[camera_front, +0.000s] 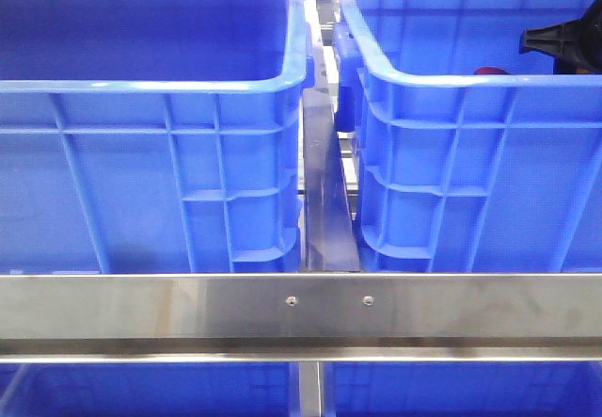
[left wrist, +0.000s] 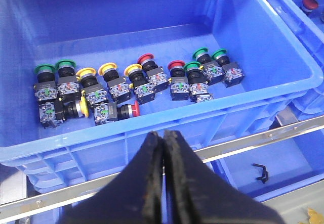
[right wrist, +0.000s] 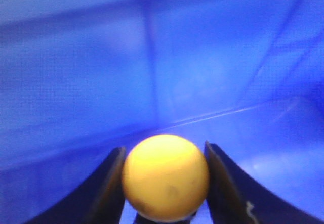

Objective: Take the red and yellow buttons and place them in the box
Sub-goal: 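Lower the yellow button into the bin beside the red one, open right gripper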

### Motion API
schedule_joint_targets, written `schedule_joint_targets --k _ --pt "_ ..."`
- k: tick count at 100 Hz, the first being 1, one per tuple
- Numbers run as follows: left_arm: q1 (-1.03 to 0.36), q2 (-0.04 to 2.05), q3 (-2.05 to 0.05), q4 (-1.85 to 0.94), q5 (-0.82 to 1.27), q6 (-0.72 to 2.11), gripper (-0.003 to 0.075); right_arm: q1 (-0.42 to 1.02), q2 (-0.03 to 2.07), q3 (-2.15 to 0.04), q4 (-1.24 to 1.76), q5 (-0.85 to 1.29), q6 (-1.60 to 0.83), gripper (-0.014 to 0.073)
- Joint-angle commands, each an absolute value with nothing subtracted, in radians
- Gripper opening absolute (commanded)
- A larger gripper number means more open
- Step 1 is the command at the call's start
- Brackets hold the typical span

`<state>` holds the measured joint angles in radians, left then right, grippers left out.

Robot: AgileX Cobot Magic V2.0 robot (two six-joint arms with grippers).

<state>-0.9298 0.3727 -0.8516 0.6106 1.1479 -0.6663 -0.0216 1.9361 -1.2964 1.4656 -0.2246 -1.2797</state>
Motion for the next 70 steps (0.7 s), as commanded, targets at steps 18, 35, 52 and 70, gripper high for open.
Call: schedule_joint_targets --k 18,35,52,70 --pt "-0.937 0.383 -0.874 0.648 1.082 -0.668 -0.0019 -0.028 1.900 -1.316 1.450 -0.211 -1.282 0.0307" --pt "-0.937 0.383 -0.874 0.648 1.082 -0.668 -0.0019 -0.028 1.876 -1.315 1.450 -0.200 -1.282 0.0495" --pt "-0.937 0.383 -0.874 0.648 1.082 -0.668 -0.0019 -0.028 1.832 -1.315 1.450 -0.206 -1.282 0.0542" --pt "-0.937 0.383 -0.874 0.648 1.082 -0.668 -0.0019 -0.028 1.768 -1.310 1.450 -0.200 -1.282 0.0542"
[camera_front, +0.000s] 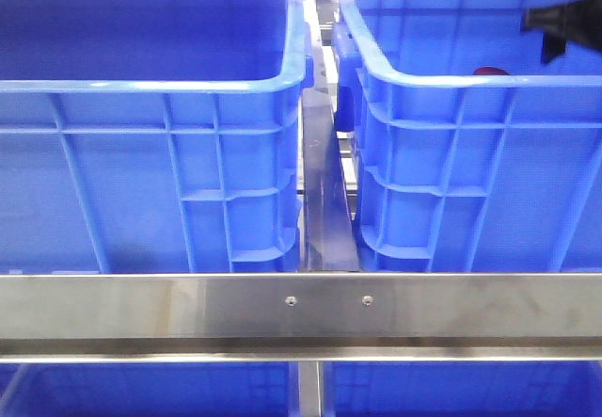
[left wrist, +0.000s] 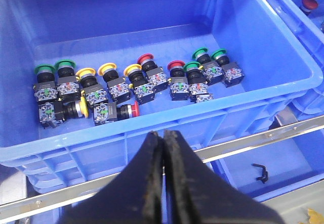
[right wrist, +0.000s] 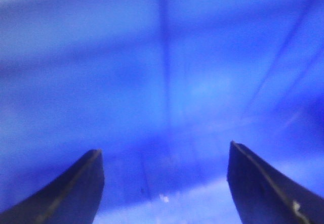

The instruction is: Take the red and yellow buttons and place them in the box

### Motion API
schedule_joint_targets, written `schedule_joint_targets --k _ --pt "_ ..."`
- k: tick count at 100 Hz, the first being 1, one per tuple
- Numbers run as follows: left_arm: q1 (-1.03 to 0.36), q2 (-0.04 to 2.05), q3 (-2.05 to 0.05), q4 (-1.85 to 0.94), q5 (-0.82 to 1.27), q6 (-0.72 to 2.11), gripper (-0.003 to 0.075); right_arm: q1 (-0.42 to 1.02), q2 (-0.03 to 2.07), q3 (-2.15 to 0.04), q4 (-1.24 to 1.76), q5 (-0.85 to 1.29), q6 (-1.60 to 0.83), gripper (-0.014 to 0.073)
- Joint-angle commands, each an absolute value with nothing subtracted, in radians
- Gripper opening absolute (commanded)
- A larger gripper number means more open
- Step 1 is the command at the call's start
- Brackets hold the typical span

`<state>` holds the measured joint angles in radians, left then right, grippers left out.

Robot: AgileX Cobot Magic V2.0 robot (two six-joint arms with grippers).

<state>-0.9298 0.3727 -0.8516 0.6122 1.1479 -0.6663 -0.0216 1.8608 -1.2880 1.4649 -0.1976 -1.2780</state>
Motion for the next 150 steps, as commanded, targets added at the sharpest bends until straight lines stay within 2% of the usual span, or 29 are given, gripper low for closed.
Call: schedule_joint_targets --k 1,37,71,108,118,137,150 --pt "-0.937 0.383 -0.874 0.648 1.082 -0.668 -0.0019 -0.028 1.765 -1.309 1.450 -0.197 -1.282 0.0542" --pt "-0.937 0.383 -0.874 0.648 1.082 -0.668 -0.0019 -0.028 1.479 -1.192 1.450 -0.117 -1.282 0.0542" --pt "-0.937 0.383 -0.874 0.648 1.082 -0.668 -0.0019 -0.028 1.120 -0.909 1.449 0.052 -1.282 0.0540" --pt "-0.937 0.383 -0.874 0.648 1.082 -0.668 -0.0019 -0.028 0.764 -0.633 1.449 0.054 -1.282 0.0528" --pt "-0.937 0.383 -0.874 0.648 1.082 -0.668 -0.0019 -0.028 0.691 -0.584 1.449 0.049 -1.282 0.0435" --pt "-0.937 0.383 -0.874 0.648 1.082 -0.668 -0.0019 -0.028 0.591 -0.535 1.449 0.053 -1.282 0.0107" --pt "-0.937 0.383 -0.874 0.648 1.082 -0.668 -0.0019 -0.028 0.572 -0.527 1.449 0.053 -1.282 -0.0075"
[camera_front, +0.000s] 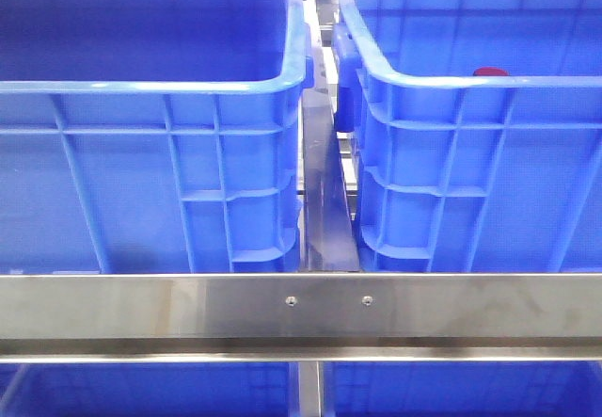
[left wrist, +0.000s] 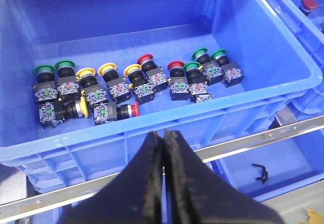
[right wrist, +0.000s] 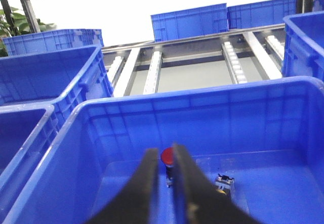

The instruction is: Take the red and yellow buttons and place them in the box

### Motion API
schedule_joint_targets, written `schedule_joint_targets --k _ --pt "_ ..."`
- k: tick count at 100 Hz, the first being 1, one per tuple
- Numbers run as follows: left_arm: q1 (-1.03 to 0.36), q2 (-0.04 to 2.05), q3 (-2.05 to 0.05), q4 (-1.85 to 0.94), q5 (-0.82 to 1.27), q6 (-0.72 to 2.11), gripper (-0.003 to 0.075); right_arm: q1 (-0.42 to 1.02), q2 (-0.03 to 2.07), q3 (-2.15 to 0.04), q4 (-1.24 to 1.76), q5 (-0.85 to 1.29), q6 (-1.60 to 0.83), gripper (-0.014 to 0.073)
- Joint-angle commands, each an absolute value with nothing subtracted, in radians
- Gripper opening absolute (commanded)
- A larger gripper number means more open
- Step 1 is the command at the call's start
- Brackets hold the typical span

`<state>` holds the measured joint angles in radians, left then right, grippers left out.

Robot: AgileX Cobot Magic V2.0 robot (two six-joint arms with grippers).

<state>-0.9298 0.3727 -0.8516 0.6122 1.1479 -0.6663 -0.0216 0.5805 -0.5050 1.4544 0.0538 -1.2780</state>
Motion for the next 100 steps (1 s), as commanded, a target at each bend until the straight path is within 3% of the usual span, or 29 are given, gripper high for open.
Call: schedule_joint_targets --k 1,100 --pt "-0.937 0.383 -0.874 0.648 1.082 -0.668 -0.0019 -0.028 0.572 -0.527 1.449 0.053 -1.282 -0.0070" --pt "-0.937 0.383 -0.874 0.648 1.082 -0.668 -0.0019 -0.028 0.572 -0.527 1.449 0.066 -1.282 -0.0068"
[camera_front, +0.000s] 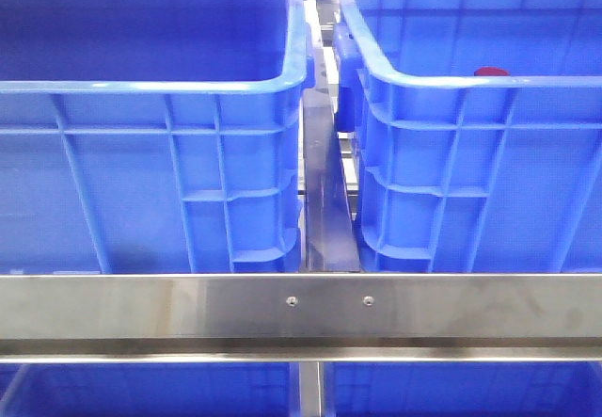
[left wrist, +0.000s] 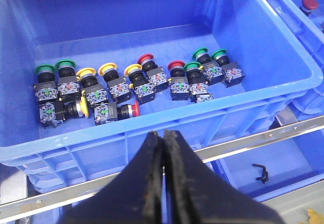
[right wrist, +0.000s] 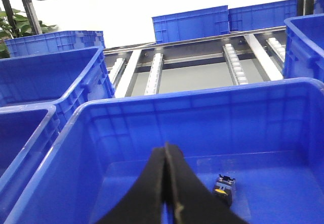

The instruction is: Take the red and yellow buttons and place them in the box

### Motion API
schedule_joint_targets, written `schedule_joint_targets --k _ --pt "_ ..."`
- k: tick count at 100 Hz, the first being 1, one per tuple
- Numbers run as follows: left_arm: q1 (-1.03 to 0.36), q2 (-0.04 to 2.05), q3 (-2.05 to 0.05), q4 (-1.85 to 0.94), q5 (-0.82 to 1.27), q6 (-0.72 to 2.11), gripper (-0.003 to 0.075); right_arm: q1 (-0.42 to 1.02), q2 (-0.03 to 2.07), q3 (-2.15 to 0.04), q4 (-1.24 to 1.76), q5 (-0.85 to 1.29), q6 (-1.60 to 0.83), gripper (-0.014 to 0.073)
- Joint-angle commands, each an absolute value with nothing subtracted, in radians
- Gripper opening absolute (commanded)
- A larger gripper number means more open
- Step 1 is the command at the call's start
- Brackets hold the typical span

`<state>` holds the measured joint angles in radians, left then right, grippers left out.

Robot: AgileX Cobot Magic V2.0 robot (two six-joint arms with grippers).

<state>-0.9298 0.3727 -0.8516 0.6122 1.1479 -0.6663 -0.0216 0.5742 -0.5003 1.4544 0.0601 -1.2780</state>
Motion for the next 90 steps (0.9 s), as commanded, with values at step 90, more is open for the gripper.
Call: schedule_joint_targets --k 90 --pt "-0.368 0.201 -0.426 0.232 0.332 -0.050 -0.0019 -0.028 0.572 -0.527 1.449 0.067 -1.282 -0.0068"
